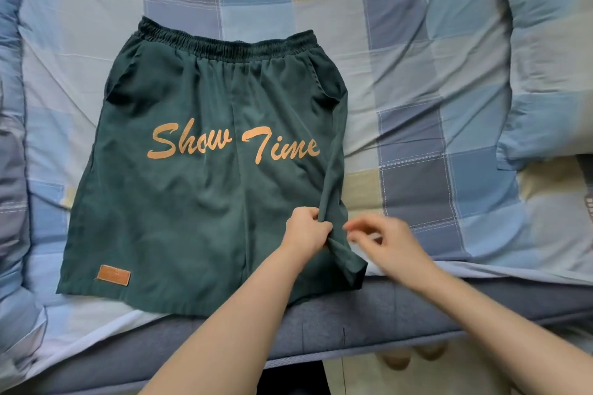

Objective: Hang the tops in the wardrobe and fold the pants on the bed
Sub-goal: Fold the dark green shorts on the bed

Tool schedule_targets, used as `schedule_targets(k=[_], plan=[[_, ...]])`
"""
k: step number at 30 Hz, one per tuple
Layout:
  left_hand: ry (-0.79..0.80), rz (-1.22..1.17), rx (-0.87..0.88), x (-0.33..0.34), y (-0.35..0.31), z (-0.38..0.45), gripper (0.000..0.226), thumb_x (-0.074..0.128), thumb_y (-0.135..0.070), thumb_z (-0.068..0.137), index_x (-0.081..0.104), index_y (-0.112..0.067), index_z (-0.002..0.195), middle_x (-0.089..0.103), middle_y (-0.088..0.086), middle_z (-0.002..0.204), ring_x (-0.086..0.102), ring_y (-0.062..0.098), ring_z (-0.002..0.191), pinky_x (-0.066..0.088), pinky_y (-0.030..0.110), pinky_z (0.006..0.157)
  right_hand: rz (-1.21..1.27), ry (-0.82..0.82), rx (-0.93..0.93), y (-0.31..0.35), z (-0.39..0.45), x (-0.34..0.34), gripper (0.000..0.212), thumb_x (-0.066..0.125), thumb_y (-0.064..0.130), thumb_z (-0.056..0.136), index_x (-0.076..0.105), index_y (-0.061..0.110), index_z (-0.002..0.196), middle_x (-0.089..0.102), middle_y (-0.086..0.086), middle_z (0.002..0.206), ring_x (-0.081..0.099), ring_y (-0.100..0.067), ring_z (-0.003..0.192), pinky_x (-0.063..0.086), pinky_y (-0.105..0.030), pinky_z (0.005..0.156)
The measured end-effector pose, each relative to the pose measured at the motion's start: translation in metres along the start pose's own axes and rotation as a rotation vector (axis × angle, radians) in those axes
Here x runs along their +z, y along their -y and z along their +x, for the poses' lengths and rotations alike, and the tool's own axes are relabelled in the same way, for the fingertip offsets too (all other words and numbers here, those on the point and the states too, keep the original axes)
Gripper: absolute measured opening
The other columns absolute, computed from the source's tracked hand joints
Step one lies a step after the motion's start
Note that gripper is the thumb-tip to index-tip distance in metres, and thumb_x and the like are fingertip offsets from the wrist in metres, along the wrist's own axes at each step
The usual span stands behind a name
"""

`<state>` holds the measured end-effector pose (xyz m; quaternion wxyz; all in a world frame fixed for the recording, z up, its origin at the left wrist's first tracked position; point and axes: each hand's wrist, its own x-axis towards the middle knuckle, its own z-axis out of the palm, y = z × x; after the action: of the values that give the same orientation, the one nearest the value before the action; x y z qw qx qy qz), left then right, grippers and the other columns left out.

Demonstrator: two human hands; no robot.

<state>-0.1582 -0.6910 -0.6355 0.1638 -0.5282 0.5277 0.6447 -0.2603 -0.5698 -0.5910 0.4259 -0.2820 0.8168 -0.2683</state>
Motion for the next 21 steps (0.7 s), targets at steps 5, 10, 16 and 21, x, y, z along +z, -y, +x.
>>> schedule_targets(k=[5,10,16,21], plan=[[0.030,0.103,0.092,-0.007,0.019,-0.003,0.013,0.057,-0.013,0.088,0.070,-0.014,0.087,0.072,-0.002,0.078,0.064,0.016,0.075,0.053,0.023,0.067,0.236,-0.114,0.211,0.014,0.105,-0.028,0.018,0.050,0.011,0.097,0.060,0.005,0.110,0.061,-0.001,0.083,0.062,-0.018,0.076,0.056,-0.029,0.066],[0.100,0.034,0.185,-0.029,0.038,-0.018,0.015,0.059,-0.012,0.090,0.071,-0.019,0.094,0.075,-0.009,0.089,0.070,0.006,0.086,0.056,0.028,0.083,0.252,-0.182,0.311,0.048,0.215,-0.032,0.035,0.046,0.038,0.098,0.058,0.007,0.111,0.053,-0.005,0.097,0.056,-0.016,0.077,0.054,-0.030,0.066],[0.185,0.021,0.188,-0.093,0.070,-0.022,0.017,0.056,-0.017,0.089,0.071,-0.020,0.097,0.075,0.005,0.088,0.067,0.025,0.081,0.055,0.040,0.087,0.080,-0.256,0.297,0.102,0.295,0.000,0.042,0.059,0.042,0.090,0.063,0.004,0.106,0.066,-0.013,0.107,0.063,-0.029,0.099,0.057,-0.044,0.083],[0.130,0.030,0.192,-0.148,0.097,-0.023,0.018,0.061,-0.022,0.088,0.060,-0.004,0.081,0.038,0.003,0.062,0.028,0.016,0.064,0.031,0.030,0.061,-0.107,-0.443,0.326,0.125,0.312,0.027,0.016,0.048,0.013,0.092,0.055,0.005,0.103,0.058,-0.012,0.109,0.057,-0.032,0.095,0.050,-0.035,0.081]])
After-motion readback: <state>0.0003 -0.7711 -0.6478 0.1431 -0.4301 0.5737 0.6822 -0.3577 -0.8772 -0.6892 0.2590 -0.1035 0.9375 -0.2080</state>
